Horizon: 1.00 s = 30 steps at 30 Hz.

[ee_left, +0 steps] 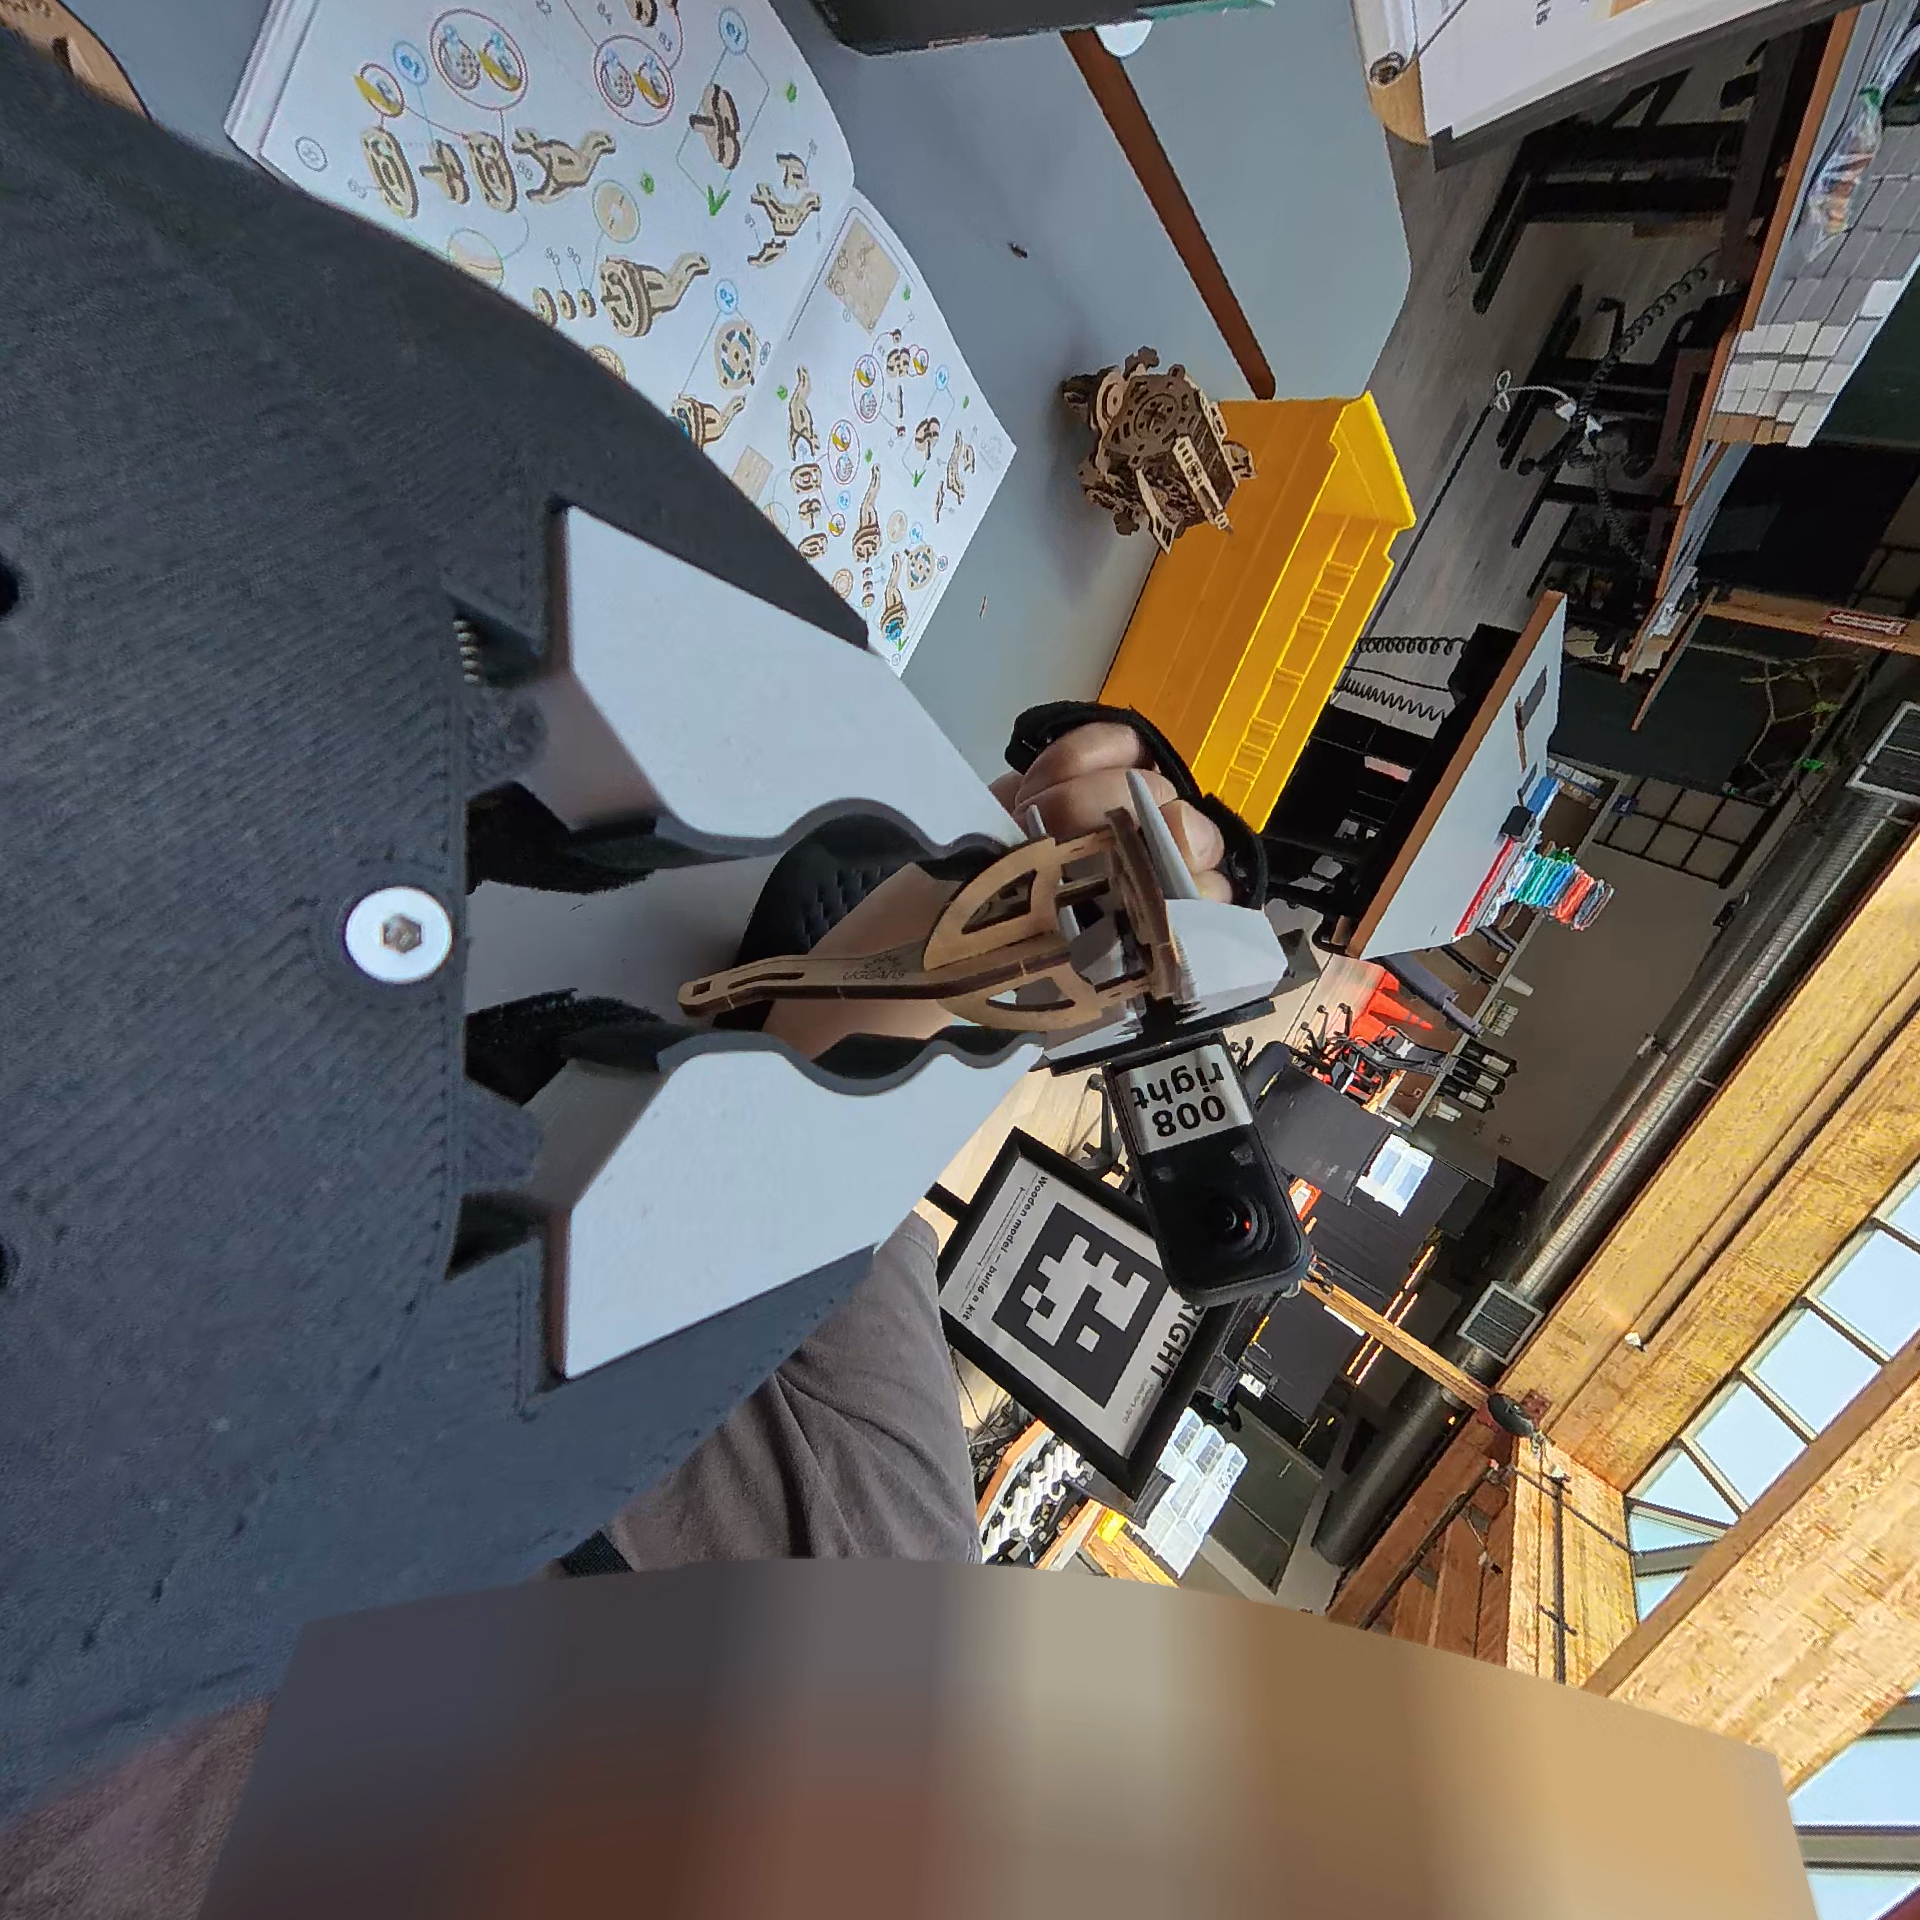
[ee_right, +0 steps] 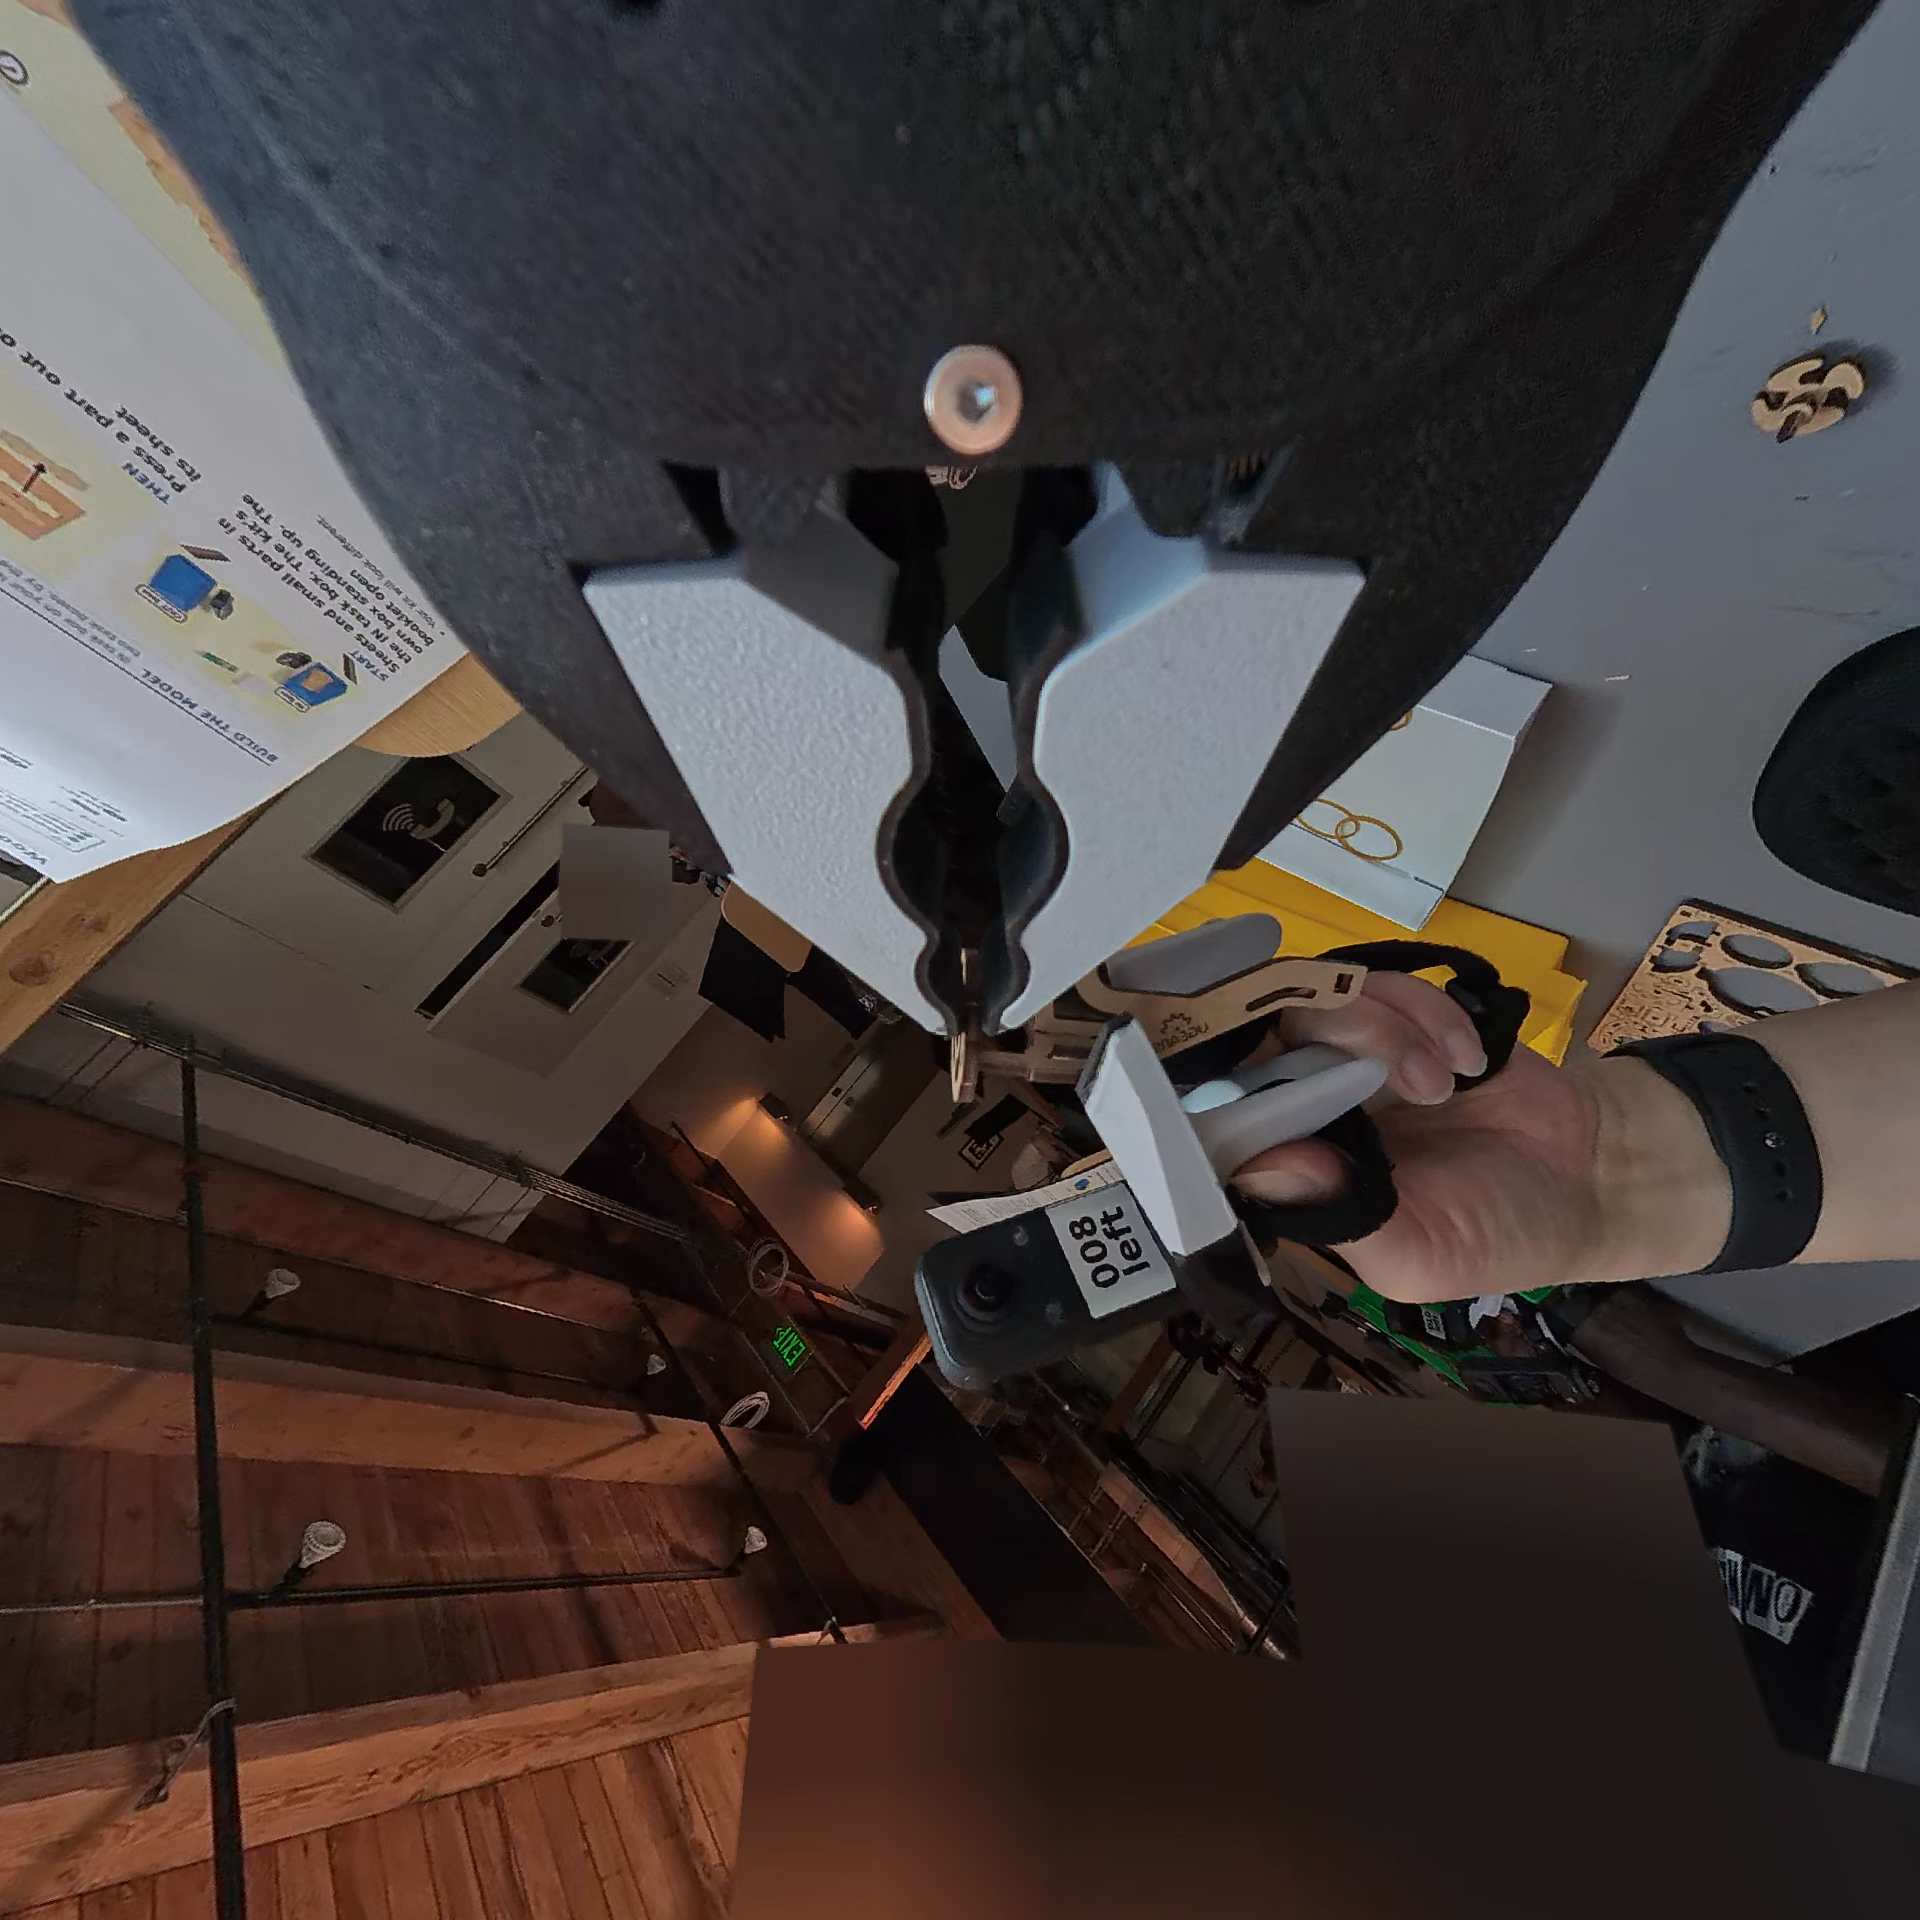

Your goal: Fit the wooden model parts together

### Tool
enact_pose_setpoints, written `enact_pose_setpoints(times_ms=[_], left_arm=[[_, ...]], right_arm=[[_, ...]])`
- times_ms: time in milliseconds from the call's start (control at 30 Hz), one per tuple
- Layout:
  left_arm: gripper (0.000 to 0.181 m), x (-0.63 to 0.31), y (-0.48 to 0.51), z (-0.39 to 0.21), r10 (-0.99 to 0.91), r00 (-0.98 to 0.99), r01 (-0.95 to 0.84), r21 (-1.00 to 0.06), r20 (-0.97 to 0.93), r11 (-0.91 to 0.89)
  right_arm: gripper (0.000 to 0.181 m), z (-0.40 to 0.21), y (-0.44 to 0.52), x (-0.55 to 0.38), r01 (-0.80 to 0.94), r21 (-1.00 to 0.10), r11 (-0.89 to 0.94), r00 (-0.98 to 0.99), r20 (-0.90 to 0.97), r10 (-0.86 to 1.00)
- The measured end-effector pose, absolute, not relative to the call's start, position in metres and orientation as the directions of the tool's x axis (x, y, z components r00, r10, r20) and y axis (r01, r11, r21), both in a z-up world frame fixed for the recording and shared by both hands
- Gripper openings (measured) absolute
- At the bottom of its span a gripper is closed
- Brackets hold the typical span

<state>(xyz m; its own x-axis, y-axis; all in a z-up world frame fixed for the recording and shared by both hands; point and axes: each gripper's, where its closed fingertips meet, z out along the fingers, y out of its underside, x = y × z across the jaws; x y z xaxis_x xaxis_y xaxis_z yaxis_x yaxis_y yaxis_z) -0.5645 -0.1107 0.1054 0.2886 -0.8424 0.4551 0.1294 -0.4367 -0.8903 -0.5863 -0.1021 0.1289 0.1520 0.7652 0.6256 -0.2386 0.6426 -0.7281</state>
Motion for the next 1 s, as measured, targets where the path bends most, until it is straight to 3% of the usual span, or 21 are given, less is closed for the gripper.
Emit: enact_pose_setpoints(times_ms=[300,667,1000], left_arm=[[0.025,-0.5626,-0.1167,0.1042,-0.857,0.306,0.075,-0.908,0.414,-0.412],[0.026,-0.5616,-0.1160,0.1008,-0.865,0.372,0.016,-0.934,0.337,-0.357],[0.026,-0.5625,-0.1114,0.0971,-0.844,0.424,0.003,-0.932,0.329,-0.362]], right_arm=[[0.001,0.1288,-0.1097,-0.5831,-0.237,-0.672,0.702,0.157,0.686,0.710],[0.001,0.1261,-0.1098,-0.5811,-0.285,-0.745,0.603,0.054,0.616,0.786],[0.001,0.1240,-0.1070,-0.5812,-0.272,-0.730,0.627,0.064,0.637,0.768]])
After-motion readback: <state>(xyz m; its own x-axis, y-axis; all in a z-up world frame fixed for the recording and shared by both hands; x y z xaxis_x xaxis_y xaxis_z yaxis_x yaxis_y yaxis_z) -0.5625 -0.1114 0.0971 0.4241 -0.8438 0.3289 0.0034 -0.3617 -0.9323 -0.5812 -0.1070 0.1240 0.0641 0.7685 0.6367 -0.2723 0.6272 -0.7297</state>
